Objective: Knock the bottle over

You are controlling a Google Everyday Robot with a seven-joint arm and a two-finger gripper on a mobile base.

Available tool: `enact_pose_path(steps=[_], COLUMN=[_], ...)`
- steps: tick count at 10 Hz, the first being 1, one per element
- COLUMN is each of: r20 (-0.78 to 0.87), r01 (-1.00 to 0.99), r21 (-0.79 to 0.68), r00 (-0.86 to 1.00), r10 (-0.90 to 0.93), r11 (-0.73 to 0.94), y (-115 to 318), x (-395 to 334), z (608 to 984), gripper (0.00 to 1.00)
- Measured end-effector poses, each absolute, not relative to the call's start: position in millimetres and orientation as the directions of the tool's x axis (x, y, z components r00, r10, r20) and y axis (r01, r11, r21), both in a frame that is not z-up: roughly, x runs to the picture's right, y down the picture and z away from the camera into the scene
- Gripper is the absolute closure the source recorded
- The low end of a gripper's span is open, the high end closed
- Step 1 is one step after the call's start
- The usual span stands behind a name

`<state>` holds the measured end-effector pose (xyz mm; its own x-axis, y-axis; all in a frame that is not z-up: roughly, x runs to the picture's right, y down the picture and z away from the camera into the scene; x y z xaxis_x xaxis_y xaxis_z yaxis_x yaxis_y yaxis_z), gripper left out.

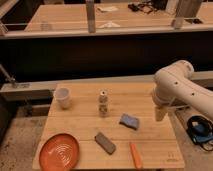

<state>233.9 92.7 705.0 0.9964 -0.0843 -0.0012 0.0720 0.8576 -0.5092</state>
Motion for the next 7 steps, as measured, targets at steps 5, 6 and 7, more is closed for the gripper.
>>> enact_pose_path(steps=[5,6,7], r20=[0.020,0.033,0.044], r01=[0.130,0.153,0.173], r21=[-0.497,-0.494,-0.490], r00=[0.990,0.987,0.984], r10=[-0.139,-0.157,-0.173], r11=[0.858,0.856,0.855], y=[88.3,87.2,84.6], x=[215.0,203.1,187.4], z=[711.8,714.7,717.9], gripper=[0.20,0.20,0.20])
